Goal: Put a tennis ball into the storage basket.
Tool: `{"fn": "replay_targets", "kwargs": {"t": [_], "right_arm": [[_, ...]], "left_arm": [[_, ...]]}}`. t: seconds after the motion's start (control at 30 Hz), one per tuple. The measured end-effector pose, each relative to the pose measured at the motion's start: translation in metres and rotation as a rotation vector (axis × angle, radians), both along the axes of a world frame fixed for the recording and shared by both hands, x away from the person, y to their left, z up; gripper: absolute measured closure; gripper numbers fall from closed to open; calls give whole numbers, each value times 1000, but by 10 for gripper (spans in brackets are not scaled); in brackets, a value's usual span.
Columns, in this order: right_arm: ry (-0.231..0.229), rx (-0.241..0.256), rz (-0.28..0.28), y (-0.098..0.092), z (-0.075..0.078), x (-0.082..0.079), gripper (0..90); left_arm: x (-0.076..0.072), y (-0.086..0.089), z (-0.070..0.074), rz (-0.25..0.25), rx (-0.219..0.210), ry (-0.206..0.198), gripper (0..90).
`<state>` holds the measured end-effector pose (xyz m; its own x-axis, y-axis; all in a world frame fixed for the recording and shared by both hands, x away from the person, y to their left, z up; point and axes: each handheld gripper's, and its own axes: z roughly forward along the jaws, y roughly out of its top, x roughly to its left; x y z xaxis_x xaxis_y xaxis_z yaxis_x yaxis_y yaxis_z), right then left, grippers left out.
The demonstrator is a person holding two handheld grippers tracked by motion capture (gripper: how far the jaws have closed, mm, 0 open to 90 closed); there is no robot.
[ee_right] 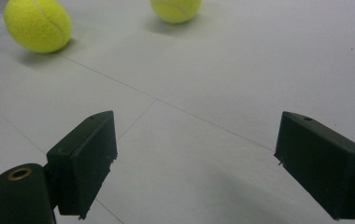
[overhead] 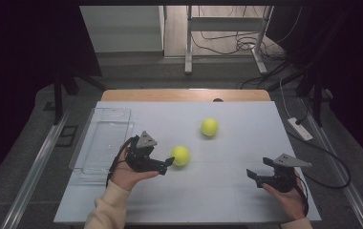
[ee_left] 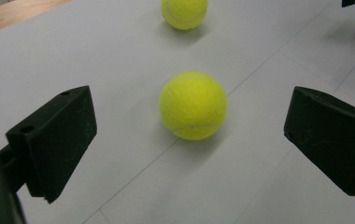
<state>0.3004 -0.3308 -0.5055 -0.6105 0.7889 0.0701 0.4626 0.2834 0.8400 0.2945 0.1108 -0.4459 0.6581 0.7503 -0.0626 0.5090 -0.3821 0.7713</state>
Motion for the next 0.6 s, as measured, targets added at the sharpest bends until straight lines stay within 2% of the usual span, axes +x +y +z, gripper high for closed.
{"fn": "replay_targets", "kwargs": {"t": [0.13, 0.5, 0.6], "right_arm": [[2, 1, 5, 1, 0, 0, 128], [1, 9, 0, 0, -1, 2, 129], [-1, 1, 3, 1, -2, 1, 129]], "left_arm": [[4, -8, -2, -19, 17, 11, 35], [15, -24, -12, -25, 44, 46, 30], [19, -30, -14, -39, 58, 52, 30]]}}
